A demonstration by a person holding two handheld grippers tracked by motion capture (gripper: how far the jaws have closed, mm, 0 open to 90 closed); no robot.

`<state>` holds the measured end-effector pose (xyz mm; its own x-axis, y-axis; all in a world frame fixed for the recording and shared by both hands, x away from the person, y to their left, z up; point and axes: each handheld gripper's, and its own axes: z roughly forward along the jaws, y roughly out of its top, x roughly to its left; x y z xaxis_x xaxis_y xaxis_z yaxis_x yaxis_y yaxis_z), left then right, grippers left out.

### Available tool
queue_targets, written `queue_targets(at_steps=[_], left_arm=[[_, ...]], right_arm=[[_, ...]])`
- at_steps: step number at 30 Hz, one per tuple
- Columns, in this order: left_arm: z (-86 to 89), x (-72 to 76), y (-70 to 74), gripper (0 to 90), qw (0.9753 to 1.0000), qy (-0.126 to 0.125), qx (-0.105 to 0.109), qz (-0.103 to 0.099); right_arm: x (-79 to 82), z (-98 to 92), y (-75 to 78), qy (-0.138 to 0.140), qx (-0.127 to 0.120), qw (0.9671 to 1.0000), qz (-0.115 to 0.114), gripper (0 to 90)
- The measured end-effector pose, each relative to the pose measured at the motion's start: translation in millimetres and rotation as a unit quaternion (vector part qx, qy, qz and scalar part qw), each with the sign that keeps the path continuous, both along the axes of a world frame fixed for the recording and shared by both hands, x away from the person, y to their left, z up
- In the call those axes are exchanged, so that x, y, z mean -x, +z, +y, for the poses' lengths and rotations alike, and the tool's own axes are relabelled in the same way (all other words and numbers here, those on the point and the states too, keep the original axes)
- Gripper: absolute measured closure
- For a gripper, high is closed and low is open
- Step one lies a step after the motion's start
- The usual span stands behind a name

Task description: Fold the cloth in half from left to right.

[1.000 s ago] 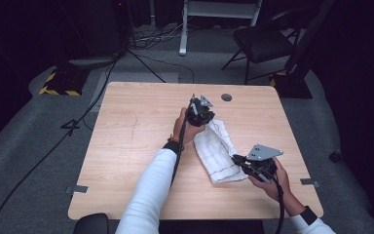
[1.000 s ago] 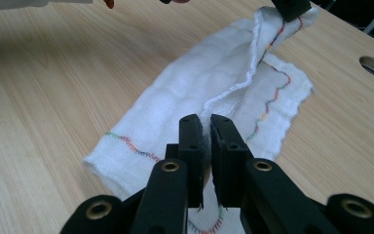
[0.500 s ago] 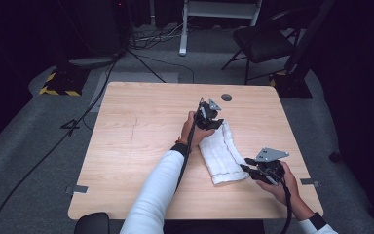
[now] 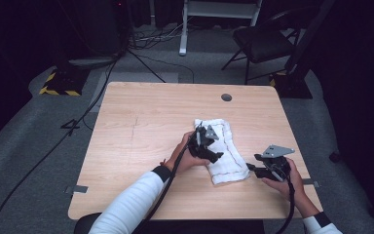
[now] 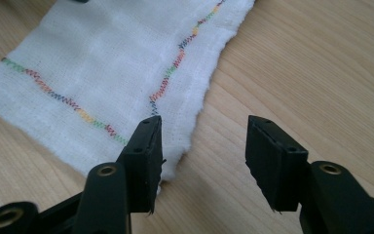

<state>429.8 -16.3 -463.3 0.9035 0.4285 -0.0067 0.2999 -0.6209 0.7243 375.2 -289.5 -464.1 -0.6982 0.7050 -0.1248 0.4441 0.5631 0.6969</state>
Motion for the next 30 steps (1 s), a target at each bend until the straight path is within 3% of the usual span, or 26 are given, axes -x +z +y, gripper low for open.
queue_targets(at_steps=[4, 5, 10, 19, 30], left_arm=[[-2.6, 15.7, -4.9, 25.3, 0.9996, -0.024, -0.013, 0.001], [-3.9, 22.7, -8.4, 25.3, 0.999, -0.03, -0.031, -0.008], [2.1, 25.9, -21.4, 25.3, 0.9978, -0.033, -0.058, 0.0], [17.1, 25.8, -27.5, 25.1, 0.9974, -0.044, -0.057, -0.006], [39.7, 38.1, -29.1, 25.4, 0.9983, -0.029, -0.05, 0.011]], right_arm=[[-2.6, -0.7, -1.3, 0.001, 0.001, 1.0, -0.001, 46.6], [-3.8, -0.3, -2.8, 0.002, 0.0, 1.0, 0.001, 46.5], [-9.3, 4.1, -14.0, 0.013, 0.02, 0.9996, 0.016, 45.9], [-8.7, 8.0, -19.3, 0.032, 0.017, 0.9986, 0.037, 45.6], [5.8, 28.5, -19.3, 0.061, 0.019, 0.9971, 0.042, 46.4]])
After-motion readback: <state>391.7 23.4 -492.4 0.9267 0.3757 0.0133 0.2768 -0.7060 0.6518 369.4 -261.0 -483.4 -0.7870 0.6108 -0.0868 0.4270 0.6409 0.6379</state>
